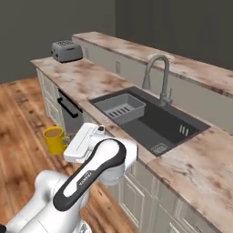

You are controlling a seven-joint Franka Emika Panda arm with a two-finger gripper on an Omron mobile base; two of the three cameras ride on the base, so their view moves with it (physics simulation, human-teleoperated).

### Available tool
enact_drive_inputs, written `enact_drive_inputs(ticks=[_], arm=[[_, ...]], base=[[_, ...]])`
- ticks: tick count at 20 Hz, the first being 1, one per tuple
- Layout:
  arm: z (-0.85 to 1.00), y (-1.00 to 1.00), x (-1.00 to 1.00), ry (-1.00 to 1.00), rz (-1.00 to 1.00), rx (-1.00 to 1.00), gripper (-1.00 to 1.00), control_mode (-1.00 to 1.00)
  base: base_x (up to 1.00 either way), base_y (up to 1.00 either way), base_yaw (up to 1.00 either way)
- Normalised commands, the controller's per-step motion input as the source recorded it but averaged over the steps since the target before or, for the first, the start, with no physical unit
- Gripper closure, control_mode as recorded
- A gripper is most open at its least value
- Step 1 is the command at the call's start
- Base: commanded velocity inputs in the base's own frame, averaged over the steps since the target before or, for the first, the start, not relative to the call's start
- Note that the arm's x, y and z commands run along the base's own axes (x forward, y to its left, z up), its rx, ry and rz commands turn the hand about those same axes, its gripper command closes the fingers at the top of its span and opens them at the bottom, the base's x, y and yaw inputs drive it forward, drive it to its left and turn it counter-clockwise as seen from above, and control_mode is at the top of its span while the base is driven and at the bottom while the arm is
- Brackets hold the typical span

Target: Pick up the brewed coffee from the coffee machine and place it next to the breakfast plate on the dining counter.

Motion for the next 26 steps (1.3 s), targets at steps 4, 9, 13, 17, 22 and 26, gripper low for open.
enact_drive_inputs(ticks=[4,9,13,17,22,26], arm=[[0.00,0.00,0.00,0.00,0.00,0.00,1.00,1.00],[0.00,0.00,0.00,0.00,0.00,0.00,1.00,1.00],[0.00,0.00,0.00,0.00,0.00,0.00,1.00,1.00],[0.00,0.00,0.00,0.00,0.00,0.00,1.00,1.00],[0.00,0.00,0.00,0.00,0.00,0.00,1.00,1.00],[0.00,0.00,0.00,0.00,0.00,0.00,1.00,1.00]], base=[[0.79,1.00,-0.37],[0.66,1.00,-0.26],[0.62,1.00,-0.20],[0.63,1.00,-0.16],[0.56,1.00,0.01],[0.63,1.00,0.34]])
